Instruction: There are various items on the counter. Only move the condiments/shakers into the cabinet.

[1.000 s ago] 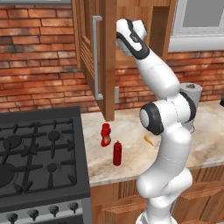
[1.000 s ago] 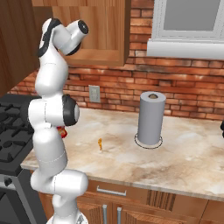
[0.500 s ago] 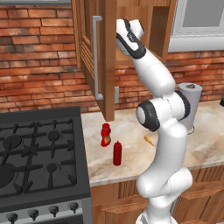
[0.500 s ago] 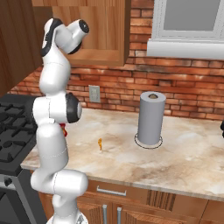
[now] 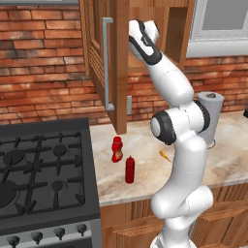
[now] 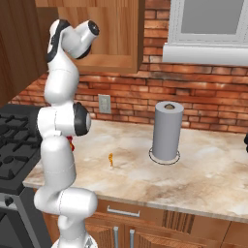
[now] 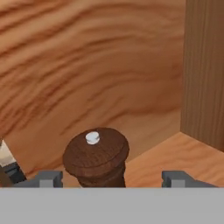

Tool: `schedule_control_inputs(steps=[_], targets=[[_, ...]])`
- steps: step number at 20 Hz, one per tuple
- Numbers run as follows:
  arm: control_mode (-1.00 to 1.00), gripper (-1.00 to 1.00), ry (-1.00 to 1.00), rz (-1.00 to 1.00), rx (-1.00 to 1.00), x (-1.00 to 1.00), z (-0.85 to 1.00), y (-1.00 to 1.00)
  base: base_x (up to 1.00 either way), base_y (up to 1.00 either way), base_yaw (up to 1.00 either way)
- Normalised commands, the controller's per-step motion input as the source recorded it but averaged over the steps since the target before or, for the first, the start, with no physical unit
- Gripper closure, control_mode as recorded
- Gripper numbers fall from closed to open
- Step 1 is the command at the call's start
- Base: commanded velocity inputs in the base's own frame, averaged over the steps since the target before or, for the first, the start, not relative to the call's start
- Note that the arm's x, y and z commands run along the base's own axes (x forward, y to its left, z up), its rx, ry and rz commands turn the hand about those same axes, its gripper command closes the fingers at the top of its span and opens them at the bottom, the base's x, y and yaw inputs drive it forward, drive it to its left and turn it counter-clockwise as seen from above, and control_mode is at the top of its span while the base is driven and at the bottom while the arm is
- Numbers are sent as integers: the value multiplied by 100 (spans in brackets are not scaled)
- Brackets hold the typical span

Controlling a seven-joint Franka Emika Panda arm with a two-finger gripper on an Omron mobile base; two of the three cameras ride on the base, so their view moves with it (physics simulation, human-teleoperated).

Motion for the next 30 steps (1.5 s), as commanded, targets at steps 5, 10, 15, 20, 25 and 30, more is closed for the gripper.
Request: schedule_control_inputs(steps=[5, 10, 15, 20, 25, 30], targets=[[-100, -100, -5, 0, 0, -45, 1, -4, 0, 0, 0], [-100, -100, -13, 0, 0, -97, 0, -44, 0, 0, 0], [-100, -100, -13, 0, 0, -100, 0, -62, 0, 0, 0], [-100, -100, -14, 0, 1, -100, 0, -37, 0, 0, 0], [-100, -100, -9, 1, 0, -100, 0, -19, 0, 0, 0], [-100, -100, -2, 7, 0, -100, -11, -18, 0, 0, 0]])
